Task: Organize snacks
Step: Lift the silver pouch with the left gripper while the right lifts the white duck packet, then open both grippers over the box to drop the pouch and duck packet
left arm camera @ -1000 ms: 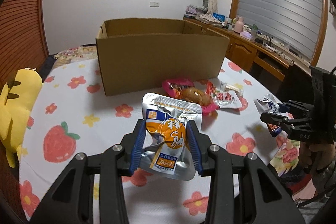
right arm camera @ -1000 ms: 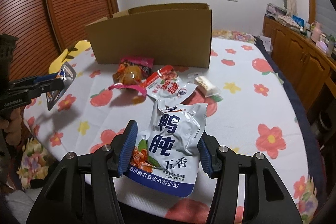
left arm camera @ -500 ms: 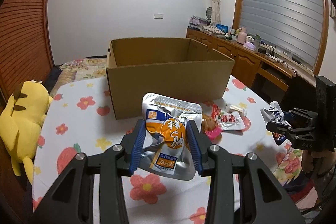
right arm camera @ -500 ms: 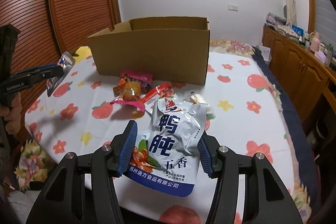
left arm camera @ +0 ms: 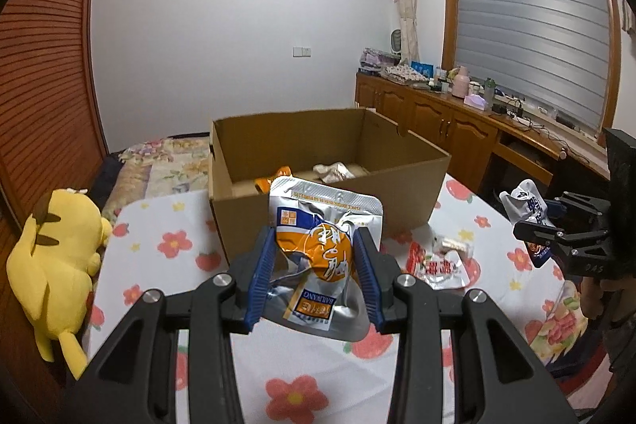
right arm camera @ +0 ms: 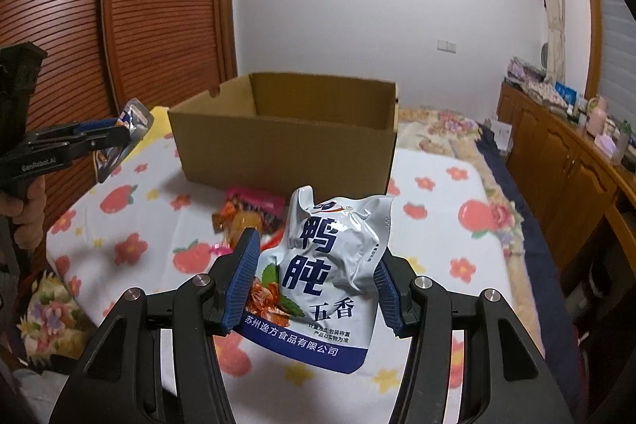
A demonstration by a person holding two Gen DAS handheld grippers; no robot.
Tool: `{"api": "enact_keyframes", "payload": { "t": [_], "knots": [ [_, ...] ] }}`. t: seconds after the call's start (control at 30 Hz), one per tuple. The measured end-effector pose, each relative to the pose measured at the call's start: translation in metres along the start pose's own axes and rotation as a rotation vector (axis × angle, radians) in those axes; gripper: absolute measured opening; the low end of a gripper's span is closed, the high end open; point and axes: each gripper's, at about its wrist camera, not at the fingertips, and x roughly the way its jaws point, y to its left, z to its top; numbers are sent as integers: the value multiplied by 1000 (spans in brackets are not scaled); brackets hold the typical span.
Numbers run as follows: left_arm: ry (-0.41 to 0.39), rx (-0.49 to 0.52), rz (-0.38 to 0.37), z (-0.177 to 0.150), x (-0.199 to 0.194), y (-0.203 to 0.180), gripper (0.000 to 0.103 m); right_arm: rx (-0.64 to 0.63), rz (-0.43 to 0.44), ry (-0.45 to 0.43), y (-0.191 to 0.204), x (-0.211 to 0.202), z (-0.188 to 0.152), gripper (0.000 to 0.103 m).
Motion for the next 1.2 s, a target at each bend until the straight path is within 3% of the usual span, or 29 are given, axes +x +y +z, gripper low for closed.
{"api": "enact_keyframes", "payload": {
  "t": [0.53, 1.2],
  "knots": [
    [-57, 17, 17, 51, 21, 7, 39, -49, 9, -77, -3, 15, 66, 55],
    [85, -88, -13, 85, 110, 41, 39, -64, 17, -88, 8, 88, 126, 55]
  ]
}}
